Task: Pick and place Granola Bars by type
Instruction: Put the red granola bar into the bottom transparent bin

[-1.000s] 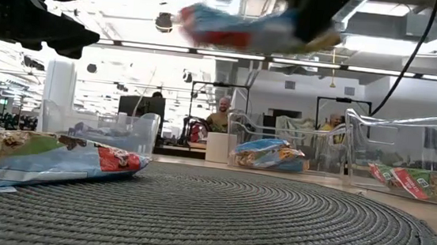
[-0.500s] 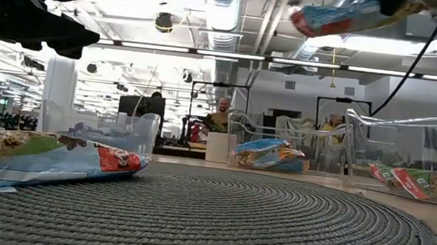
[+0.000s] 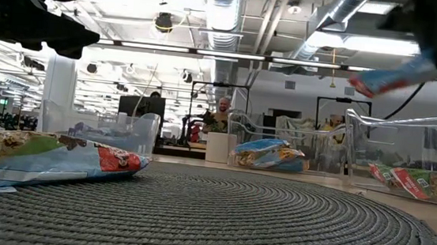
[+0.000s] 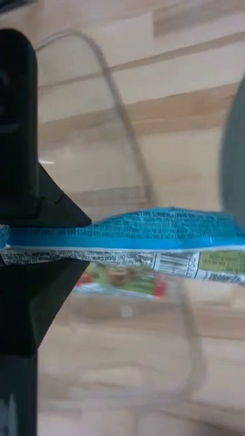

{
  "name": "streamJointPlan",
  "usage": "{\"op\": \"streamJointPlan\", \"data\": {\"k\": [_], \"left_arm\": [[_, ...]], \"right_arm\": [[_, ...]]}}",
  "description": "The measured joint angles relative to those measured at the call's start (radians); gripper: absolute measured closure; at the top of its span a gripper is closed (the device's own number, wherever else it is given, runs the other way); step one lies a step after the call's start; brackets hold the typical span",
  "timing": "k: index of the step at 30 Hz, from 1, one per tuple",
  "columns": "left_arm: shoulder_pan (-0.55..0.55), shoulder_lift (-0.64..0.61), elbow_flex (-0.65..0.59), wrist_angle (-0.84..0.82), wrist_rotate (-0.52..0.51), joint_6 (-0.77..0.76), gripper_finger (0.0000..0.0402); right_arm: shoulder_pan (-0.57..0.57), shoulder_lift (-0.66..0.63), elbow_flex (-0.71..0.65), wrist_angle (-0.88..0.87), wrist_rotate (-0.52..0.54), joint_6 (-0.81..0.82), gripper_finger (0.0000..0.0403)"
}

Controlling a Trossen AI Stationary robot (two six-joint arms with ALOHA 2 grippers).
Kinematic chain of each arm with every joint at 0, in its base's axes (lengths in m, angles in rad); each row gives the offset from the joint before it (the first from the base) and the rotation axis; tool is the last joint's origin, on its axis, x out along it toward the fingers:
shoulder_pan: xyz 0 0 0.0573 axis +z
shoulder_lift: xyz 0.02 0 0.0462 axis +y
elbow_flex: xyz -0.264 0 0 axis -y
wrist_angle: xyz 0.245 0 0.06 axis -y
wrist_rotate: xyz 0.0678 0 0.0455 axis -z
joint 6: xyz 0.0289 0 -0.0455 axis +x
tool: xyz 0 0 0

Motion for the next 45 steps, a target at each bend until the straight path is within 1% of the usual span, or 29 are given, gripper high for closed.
{"op": "streamJointPlan", "data": {"k": [8,13,18,24,30,33,36,40,43,45], "left_arm": [[0.0,0.0,0.0,0.0,0.0,0.0,0.0239],[0.0,0.0,0.0,0.0,0.0,0.0,0.0239],[0.0,0.0,0.0,0.0,0.0,0.0,0.0239],[0.0,0.0,0.0,0.0,0.0,0.0,0.0239],[0.0,0.0,0.0,0.0,0.0,0.0,0.0239],[0.0,0.0,0.0,0.0,0.0,0.0,0.0239],[0.0,0.0,0.0,0.0,0.0,0.0,0.0239],[0.0,0.0,0.0,0.0,0.0,0.0,0.0239],[0.0,0.0,0.0,0.0,0.0,0.0,0.0239],[0.0,0.0,0.0,0.0,0.0,0.0,0.0239]], "right_arm": [[-0.005,-0.182,-0.177,0.004,-0.041,0.103,0.035],[-0.005,-0.255,-0.271,0.012,-0.041,0.111,0.035],[-0.005,-0.308,-0.394,0.111,-0.042,0.111,0.035],[-0.005,-0.334,-0.532,0.252,-0.043,0.096,0.0349],[-0.007,-0.336,-0.619,0.382,-0.039,0.037,0.0349],[-0.007,-0.336,-0.644,0.402,-0.036,-0.004,0.0349],[-0.014,-0.336,-0.66,0.412,0.01,-0.006,0.0347],[-0.033,-0.336,-0.663,0.422,0.016,-0.012,0.0325],[-0.039,-0.336,-0.662,0.423,0.025,-0.01,0.0292],[-0.038,-0.336,-0.662,0.424,0.06,0.006,0.0264]]}}
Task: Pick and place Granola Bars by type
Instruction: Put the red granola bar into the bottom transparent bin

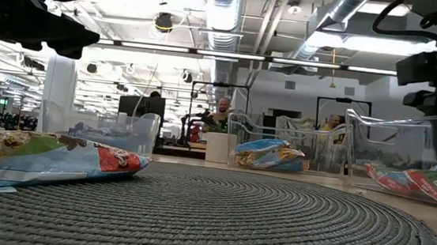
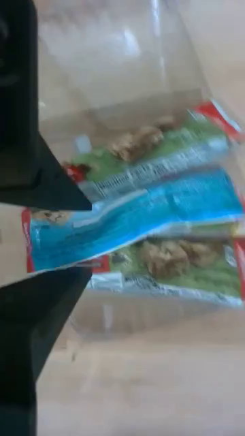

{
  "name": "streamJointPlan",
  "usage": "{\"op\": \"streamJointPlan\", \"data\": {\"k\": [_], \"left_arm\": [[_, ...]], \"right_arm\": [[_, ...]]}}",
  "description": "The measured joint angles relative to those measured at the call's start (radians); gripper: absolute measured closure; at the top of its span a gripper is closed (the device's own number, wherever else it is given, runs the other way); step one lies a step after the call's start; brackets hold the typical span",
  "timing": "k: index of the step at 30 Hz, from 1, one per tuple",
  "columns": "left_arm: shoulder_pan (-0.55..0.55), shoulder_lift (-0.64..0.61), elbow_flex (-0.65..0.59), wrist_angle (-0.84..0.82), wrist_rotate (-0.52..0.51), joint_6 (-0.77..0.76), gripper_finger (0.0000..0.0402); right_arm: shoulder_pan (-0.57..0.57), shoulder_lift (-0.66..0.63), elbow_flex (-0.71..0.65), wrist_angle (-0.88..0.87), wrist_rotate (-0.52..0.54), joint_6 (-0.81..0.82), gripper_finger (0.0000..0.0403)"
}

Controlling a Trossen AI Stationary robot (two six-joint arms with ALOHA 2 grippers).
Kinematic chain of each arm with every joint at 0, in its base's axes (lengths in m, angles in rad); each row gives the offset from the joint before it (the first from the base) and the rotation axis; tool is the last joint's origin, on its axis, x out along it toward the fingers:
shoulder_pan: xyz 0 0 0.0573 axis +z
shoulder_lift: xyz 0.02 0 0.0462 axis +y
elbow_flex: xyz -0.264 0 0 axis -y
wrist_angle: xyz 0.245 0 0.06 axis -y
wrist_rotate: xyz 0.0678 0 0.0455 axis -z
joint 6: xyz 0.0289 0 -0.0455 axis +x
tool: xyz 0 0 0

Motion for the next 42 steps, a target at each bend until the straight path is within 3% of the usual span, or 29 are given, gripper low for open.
{"op": "streamJointPlan", "data": {"k": [4,10,23,42], "left_arm": [[0.0,0.0,0.0,0.0,0.0,0.0,0.0239],[0.0,0.0,0.0,0.0,0.0,0.0,0.0239],[0.0,0.0,0.0,0.0,0.0,0.0,0.0239],[0.0,0.0,0.0,0.0,0.0,0.0,0.0239]], "right_arm": [[0.0,0.0,0.0,0.004,0.087,0.036,0.0206],[0.0,-0.006,0.04,0.012,0.094,0.079,0.0157],[0.02,0.068,0.316,-0.065,0.194,0.026,0.0154],[0.022,0.511,0.756,0.027,0.247,-0.317,0.0155]]}}
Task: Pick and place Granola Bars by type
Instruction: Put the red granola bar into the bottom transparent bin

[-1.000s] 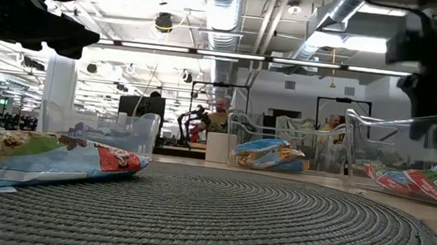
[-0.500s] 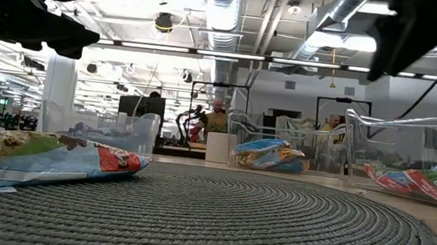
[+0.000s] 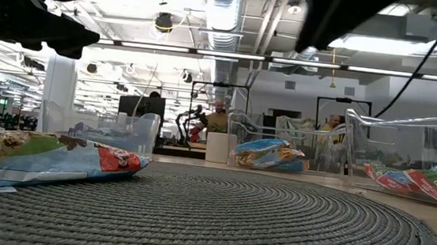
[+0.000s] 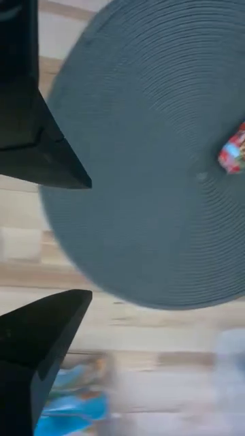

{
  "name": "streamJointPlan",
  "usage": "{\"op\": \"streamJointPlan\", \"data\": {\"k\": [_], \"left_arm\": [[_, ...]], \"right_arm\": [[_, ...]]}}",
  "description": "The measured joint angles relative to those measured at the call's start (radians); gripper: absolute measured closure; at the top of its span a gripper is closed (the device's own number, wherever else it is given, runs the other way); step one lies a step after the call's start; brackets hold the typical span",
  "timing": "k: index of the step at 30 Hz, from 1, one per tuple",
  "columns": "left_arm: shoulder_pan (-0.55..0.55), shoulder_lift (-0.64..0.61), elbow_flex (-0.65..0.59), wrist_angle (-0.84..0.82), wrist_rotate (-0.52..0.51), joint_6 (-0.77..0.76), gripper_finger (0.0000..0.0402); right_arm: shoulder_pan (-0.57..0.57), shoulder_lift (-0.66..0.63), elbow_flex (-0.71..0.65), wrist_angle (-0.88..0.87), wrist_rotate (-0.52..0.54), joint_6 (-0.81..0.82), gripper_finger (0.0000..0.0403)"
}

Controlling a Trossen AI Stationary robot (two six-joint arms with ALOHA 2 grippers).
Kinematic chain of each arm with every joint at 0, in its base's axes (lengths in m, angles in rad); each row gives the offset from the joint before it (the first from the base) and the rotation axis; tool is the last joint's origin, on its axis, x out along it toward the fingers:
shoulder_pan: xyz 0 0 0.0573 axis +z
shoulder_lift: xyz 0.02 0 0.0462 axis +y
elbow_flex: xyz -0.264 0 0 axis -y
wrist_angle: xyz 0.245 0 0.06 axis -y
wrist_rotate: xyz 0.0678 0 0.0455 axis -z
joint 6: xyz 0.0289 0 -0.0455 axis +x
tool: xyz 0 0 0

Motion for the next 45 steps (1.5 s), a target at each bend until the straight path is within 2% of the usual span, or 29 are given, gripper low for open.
{"op": "streamJointPlan", "data": {"k": [14,20,25,38,45], "left_arm": [[0.0,0.0,0.0,0.0,0.0,0.0,0.0239],[0.0,0.0,0.0,0.0,0.0,0.0,0.0239],[0.0,0.0,0.0,0.0,0.0,0.0,0.0239],[0.0,0.0,0.0,0.0,0.0,0.0,0.0239],[0.0,0.0,0.0,0.0,0.0,0.0,0.0239]], "right_arm": [[0.0,0.327,0.277,0.134,0.021,-0.249,0.0155],[0.0,0.427,0.362,0.164,0.017,-0.323,0.0155],[0.007,0.482,0.411,0.174,0.012,-0.472,0.0155],[0.007,0.663,0.575,0.24,-0.103,-0.761,0.0155],[-0.012,0.748,0.664,0.24,-0.242,-0.786,0.0155]]}}
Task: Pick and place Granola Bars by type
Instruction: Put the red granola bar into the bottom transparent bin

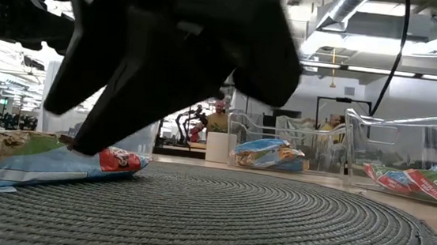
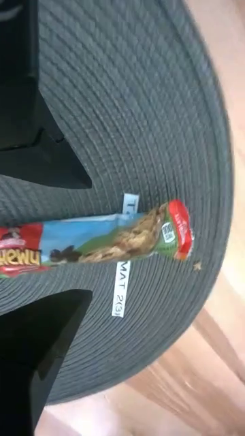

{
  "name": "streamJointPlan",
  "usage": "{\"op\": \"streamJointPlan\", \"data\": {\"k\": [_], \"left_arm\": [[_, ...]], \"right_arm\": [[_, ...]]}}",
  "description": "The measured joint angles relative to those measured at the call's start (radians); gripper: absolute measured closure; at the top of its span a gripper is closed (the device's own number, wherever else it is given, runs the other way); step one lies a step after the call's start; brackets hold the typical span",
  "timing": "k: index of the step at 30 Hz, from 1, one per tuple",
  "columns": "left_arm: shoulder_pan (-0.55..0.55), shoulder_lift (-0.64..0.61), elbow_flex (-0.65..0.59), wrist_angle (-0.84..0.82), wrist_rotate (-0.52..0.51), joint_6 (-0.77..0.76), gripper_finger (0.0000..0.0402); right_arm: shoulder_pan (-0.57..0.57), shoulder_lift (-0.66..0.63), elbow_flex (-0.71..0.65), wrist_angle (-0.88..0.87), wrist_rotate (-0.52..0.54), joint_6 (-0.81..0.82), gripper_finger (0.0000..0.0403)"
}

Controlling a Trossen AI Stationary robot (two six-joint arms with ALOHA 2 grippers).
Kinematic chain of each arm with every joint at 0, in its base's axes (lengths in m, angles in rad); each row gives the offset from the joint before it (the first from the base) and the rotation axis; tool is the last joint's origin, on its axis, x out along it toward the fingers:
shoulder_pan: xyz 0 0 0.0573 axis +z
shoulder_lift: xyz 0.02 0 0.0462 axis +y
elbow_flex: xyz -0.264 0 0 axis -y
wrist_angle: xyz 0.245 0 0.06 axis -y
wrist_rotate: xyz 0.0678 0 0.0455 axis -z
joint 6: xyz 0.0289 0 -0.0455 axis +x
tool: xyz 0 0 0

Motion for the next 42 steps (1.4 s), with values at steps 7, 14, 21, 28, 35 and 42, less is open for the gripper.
{"op": "streamJointPlan", "data": {"k": [7,14,21,28,35,42], "left_arm": [[0.0,0.0,0.0,0.0,0.0,0.0,0.0239],[0.0,0.0,0.0,0.0,0.0,0.0,0.0239],[0.0,0.0,0.0,0.0,0.0,0.0,0.0239],[0.0,0.0,0.0,0.0,0.0,0.0,0.0239],[0.0,0.0,0.0,0.0,0.0,0.0,0.0239],[0.0,0.0,0.0,0.0,0.0,0.0,0.0239]], "right_arm": [[-0.031,0.025,0.029,-0.004,-0.019,0.009,0.0155],[-0.066,0.035,0.023,-0.026,-0.081,0.08,0.0155],[-0.071,0.036,0.019,-0.052,-0.105,0.116,0.0202],[-0.075,0.036,0.019,-0.069,-0.161,0.177,0.0287],[-0.077,0.032,-0.009,-0.04,-0.16,0.215,0.0352],[-0.077,0.026,-0.011,-0.034,-0.159,0.238,0.0395]]}}
